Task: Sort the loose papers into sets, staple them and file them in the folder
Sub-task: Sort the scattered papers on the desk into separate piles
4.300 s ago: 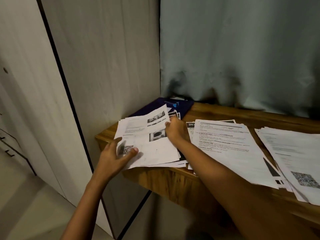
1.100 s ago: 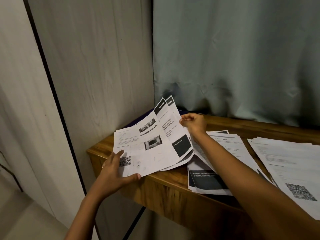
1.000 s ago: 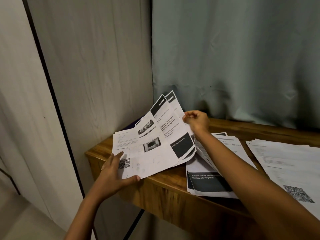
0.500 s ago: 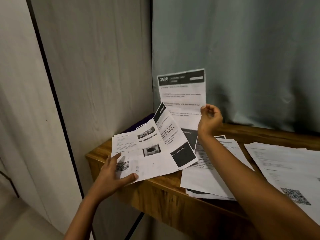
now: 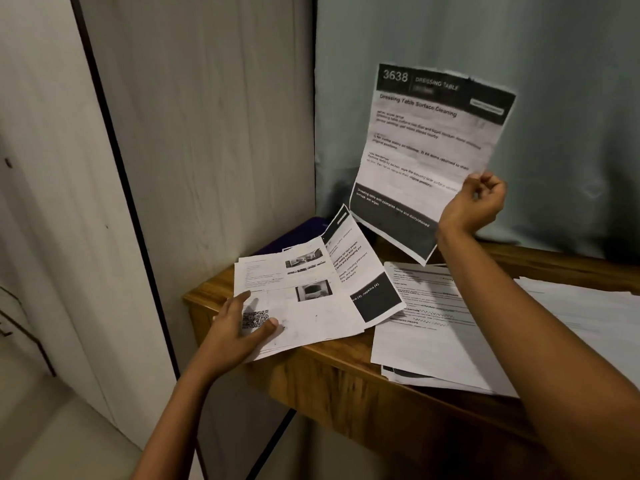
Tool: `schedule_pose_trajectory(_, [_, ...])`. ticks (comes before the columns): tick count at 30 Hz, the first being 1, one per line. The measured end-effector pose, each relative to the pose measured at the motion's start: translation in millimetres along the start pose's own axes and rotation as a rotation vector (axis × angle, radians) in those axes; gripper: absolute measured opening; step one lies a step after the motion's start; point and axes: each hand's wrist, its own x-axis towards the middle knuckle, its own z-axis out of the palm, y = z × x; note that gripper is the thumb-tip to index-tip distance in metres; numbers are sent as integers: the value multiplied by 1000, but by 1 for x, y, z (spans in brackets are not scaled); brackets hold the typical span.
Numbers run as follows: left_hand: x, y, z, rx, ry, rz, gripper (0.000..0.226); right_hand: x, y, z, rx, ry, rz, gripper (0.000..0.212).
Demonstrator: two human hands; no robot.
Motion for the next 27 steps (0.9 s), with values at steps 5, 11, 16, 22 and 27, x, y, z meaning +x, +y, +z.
schedule_pose_trajectory(5, [4,6,1,1,-27,-36,95,10,7,-2,-30,77,29,6])
schedule_pose_trajectory(11, [8,9,4,19,-21,-28,84,2,38,-4,-320,-217,268,19])
schedule_pose_trajectory(16, [7,17,6,-84,28,-49,102,-40,70,-18,-607,-572,409,34])
schedule_pose_trajectory(22, [20,14,4,-195,41,-51,107,-93,73,-27,-794,-859,303,32])
schedule_pose_trajectory(27, [28,22,2,-136,78,-115,117,-105,69,-30,-959,-1005,280,26])
